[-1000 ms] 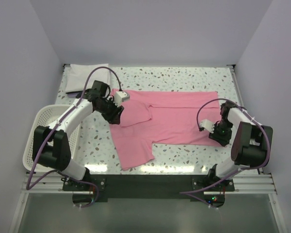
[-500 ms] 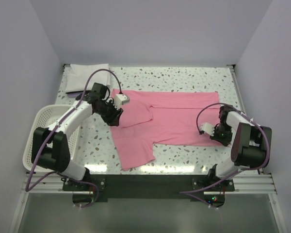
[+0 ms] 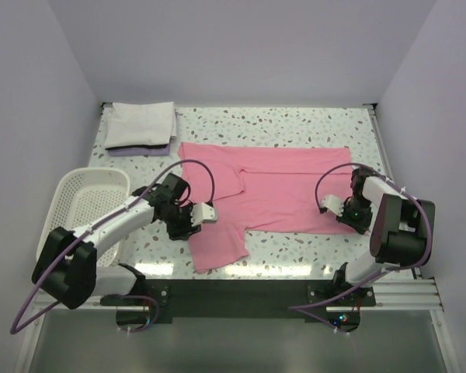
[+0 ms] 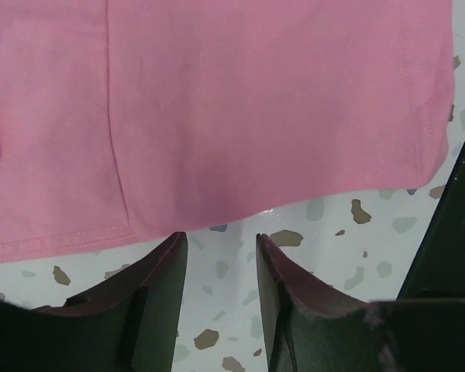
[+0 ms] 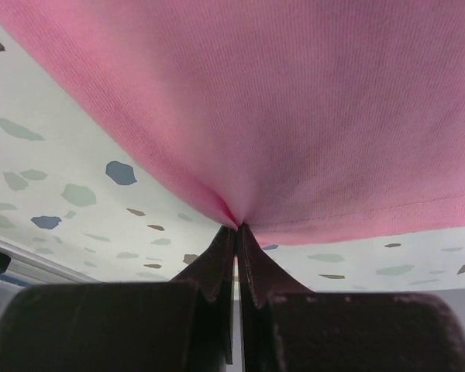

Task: Fold and stack the t-shirts
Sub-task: Fold the tshirt

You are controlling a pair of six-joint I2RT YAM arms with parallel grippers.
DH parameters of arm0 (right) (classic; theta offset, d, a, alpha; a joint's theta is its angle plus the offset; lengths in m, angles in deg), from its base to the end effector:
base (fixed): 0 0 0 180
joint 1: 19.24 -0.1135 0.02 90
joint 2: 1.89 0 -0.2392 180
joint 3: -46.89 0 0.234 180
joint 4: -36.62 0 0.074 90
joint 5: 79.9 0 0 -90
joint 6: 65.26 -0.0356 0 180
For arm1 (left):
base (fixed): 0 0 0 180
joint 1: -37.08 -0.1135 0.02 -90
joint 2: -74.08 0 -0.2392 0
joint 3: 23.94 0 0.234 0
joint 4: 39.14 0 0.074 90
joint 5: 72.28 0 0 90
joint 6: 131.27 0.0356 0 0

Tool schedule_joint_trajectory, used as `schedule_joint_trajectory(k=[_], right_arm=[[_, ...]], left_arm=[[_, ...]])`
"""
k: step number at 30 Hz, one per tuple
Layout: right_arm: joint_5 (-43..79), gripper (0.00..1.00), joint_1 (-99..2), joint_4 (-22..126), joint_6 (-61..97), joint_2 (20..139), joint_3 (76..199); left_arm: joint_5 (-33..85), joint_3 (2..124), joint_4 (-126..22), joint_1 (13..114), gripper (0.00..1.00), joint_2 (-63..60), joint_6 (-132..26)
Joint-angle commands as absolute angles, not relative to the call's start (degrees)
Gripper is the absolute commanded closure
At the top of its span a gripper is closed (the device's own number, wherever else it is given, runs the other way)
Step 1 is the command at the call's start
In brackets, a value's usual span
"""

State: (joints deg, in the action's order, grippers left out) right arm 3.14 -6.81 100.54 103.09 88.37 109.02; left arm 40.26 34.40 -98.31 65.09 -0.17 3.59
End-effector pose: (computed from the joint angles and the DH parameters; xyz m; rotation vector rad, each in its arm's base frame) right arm 0.2174 -0.0523 0.1331 1.6505 -2.5394 0.0908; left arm 0.1769 -0.1096 0.1763 1.7137 2.1990 -0.4959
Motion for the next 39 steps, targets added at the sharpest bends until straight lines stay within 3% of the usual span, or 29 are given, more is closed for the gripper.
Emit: schedule_joint_trajectory(k=[1, 21, 24, 25, 28, 30, 39], right_arm=[[4.0, 1.00, -6.5, 102.6, 101.1, 90.2, 110.1], [2.1, 1.00, -6.6, 101.4, 99.3, 91.0, 109.0], [2.3, 1.00, -6.6, 100.9, 99.5, 90.6, 108.3], [2.5, 1.00, -6.6, 100.9, 99.3, 90.5, 108.2], [3.4, 1.00, -6.6, 102.5, 98.8, 89.8, 108.6], [3.7, 1.00, -6.6, 103.5, 99.1, 87.9, 108.1], [5.8, 1.00, -3.3, 110.1, 103.3, 80.7, 109.8]], left_arm=[[35.4, 31.5, -90.1, 67.5, 0.54, 1.0, 6.5], [29.6, 22.7, -82.1, 73.7, 0.51, -2.7, 5.7], [28.9, 20.4, -82.0, 73.7, 0.61, -2.1, 6.2], [29.0, 20.2, -82.2, 73.7, 0.72, -1.8, 5.9], [29.6, 20.0, -83.8, 73.6, 0.91, 0.3, 5.4], [30.4, 19.8, -85.7, 73.6, 0.98, 2.8, 5.5], [34.0, 26.6, -96.9, 70.7, 1.00, 11.4, 5.5]])
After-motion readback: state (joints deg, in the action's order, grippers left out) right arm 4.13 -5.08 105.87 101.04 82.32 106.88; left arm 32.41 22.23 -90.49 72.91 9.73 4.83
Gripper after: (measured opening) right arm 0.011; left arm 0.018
